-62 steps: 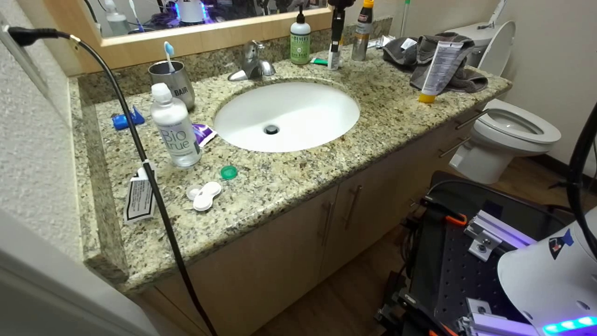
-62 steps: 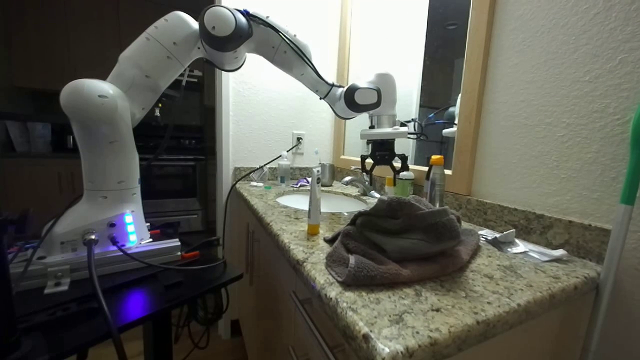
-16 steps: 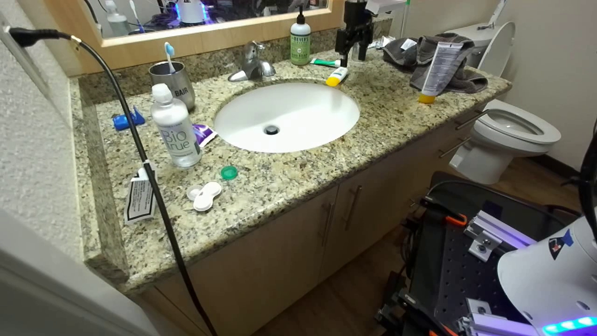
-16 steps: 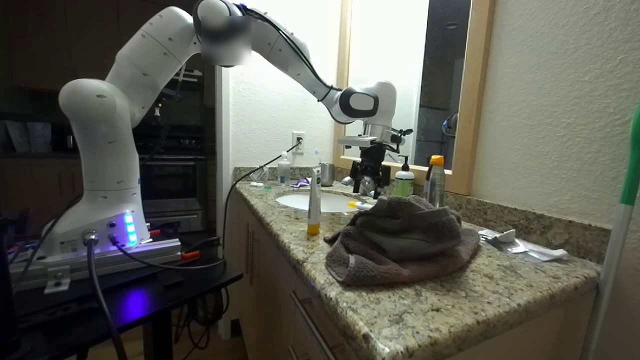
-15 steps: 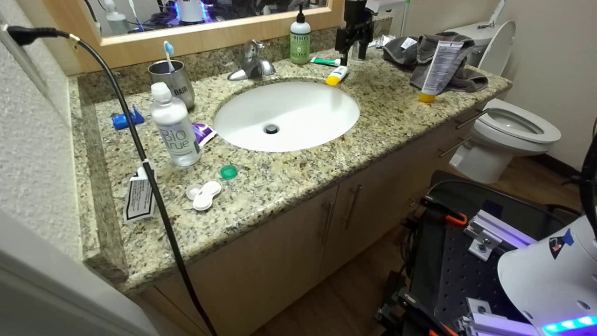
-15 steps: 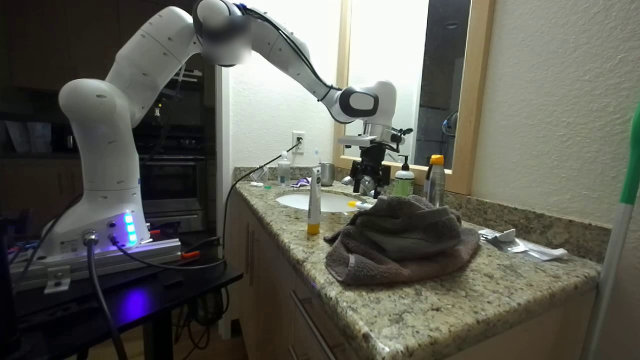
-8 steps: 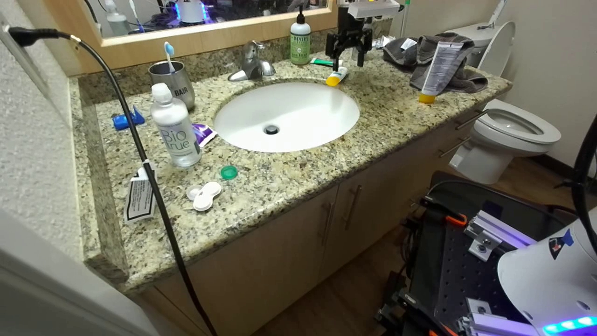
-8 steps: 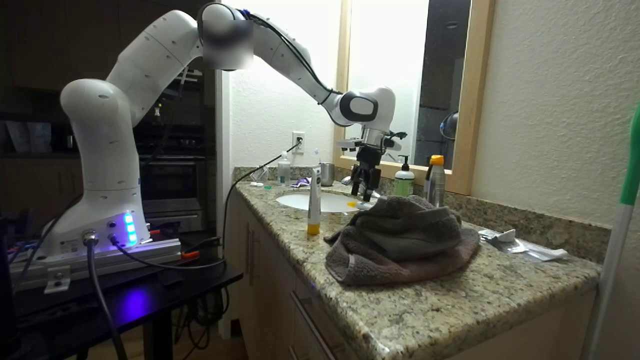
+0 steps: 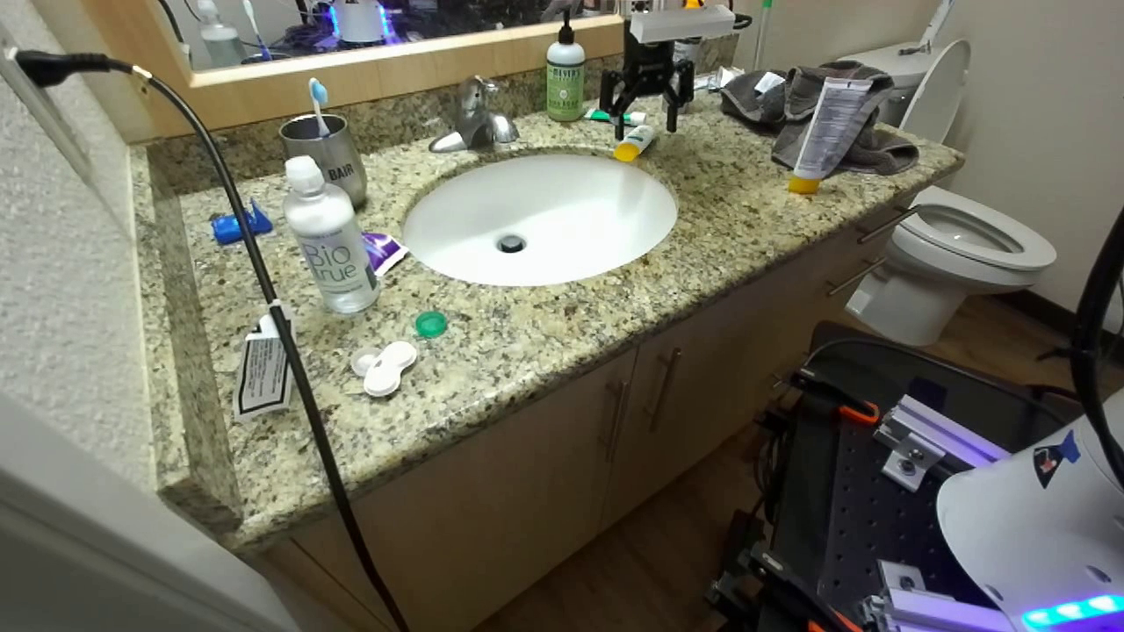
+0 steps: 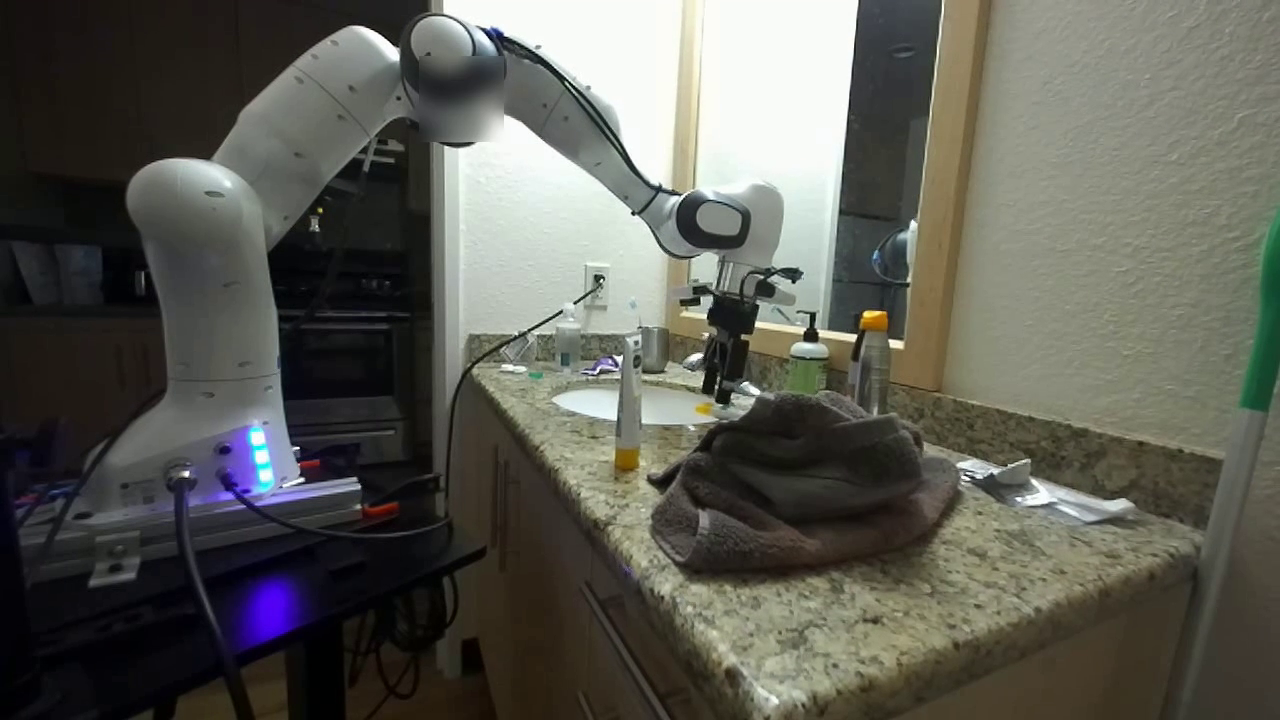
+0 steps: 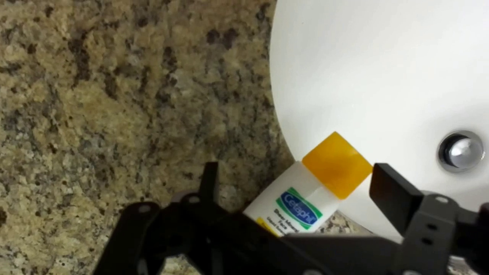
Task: Close the drawer and then move the white and yellow bottles forward
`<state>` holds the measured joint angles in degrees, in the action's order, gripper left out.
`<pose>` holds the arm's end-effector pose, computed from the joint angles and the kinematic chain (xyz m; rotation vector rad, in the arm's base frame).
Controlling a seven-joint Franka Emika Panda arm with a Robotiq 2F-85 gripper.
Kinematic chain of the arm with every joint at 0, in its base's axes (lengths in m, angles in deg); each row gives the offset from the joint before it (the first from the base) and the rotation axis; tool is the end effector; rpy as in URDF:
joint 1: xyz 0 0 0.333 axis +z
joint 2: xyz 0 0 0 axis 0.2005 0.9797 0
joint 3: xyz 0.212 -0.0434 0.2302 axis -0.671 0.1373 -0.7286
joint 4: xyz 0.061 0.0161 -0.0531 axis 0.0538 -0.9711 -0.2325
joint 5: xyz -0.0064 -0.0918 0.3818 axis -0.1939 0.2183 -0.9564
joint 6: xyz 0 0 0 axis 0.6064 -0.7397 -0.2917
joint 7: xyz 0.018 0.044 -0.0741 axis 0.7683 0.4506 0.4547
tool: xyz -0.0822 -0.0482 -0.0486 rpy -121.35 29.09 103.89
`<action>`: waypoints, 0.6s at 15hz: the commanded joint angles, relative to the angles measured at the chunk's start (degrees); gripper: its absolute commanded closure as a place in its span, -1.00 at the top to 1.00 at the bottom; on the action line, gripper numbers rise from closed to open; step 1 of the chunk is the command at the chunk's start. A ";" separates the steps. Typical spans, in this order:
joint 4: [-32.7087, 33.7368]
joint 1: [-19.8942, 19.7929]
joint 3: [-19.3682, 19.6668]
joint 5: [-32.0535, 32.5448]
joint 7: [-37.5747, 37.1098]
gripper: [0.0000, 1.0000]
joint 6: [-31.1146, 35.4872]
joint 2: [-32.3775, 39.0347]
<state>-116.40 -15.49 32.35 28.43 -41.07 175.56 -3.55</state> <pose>0.5551 -0.4187 0.2576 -2.8922 1.1669 0.2655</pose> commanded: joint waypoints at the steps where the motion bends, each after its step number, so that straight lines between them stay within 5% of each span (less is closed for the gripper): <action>1: 2.60 0.76 1.75 -3.31 -9.48 1.00 0.62 3.05; 7: 4.31 1.34 4.34 -4.07 -22.06 1.00 3.44 6.52; 9: 3.07 1.32 3.82 -3.61 -19.75 1.00 2.41 5.28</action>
<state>-113.73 -14.70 35.38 25.47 -61.16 178.25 1.39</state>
